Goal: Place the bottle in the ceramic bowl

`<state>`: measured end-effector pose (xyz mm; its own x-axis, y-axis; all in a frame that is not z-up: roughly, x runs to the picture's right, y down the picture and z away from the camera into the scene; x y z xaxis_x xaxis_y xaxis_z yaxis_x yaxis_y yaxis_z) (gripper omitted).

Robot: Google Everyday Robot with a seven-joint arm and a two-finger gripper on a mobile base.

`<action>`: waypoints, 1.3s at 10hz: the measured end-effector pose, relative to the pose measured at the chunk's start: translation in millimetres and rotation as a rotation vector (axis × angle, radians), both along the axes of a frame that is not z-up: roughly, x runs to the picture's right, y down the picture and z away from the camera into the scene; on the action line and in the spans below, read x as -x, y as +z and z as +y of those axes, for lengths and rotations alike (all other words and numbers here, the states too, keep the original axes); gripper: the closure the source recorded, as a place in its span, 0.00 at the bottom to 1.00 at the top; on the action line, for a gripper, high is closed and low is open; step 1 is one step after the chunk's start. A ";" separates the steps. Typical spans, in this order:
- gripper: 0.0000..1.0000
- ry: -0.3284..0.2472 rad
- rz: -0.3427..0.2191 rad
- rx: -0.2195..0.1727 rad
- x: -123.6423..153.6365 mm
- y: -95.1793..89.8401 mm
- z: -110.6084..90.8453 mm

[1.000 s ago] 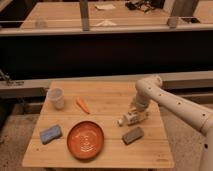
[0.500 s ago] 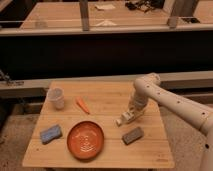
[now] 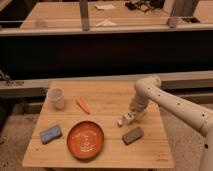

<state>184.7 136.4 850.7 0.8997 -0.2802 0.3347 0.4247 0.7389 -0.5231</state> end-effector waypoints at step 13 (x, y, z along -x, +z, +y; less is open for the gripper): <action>0.90 -0.096 -0.029 -0.007 41.2 -48.9 -17.4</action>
